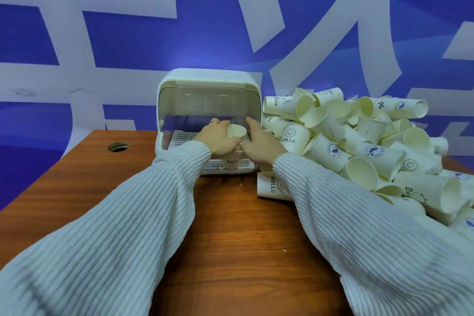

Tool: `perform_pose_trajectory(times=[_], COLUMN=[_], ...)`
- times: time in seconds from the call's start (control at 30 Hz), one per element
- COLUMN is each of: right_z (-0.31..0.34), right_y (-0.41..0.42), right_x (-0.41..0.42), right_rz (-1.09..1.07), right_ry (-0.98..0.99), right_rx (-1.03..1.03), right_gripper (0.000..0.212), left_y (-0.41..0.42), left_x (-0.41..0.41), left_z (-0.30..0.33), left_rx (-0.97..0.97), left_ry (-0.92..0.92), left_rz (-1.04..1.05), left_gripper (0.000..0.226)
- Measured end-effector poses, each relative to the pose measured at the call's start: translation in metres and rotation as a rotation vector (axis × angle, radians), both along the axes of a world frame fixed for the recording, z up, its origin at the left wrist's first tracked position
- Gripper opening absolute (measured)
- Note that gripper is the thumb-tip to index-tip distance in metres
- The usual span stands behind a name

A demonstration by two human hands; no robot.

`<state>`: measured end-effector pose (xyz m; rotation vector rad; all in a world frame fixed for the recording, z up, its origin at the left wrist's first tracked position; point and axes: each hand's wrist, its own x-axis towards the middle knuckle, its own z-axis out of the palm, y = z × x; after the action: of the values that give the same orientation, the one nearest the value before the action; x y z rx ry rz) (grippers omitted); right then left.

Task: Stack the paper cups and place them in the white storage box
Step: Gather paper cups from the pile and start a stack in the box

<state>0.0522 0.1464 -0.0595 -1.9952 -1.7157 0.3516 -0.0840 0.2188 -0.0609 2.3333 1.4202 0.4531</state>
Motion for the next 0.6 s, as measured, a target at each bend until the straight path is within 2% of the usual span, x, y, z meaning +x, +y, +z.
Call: perform_pose_trajectory(times=[0.23,0.33,0.4,0.5,0.6], right_z=[0.002,0.007,0.012,0.016,0.017], right_y=[-0.018,-0.03,-0.04,-0.056,-0.075], right_x=[0.007,0.016,0.026,0.045,0.062], right_rz=[0.004,0.008,-0.011,-0.056,-0.075], right_ry=[-0.04,-0.071,-0.057,-0.091,-0.135], right_rx=[0.156,0.176,0.179,0.186,0.158], right_gripper=[0.081,0.079,0.075,0.059,0.043], left_y=[-0.007,-0.009,-0.016,-0.039,-0.067], left_x=[0.002,0.002,0.004,0.013,0.029], left_z=[-0.011,-0.006,-0.005,-0.002,0.0], left_rx=[0.085,0.108,0.205,0.432,0.537], left_ry=[0.329,0.396,0.307,0.07,0.09], left_rz=[-0.029,-0.03,-0.031,-0.102,-0.27], left_gripper=[0.074,0.074,0.074,0.072,0.07])
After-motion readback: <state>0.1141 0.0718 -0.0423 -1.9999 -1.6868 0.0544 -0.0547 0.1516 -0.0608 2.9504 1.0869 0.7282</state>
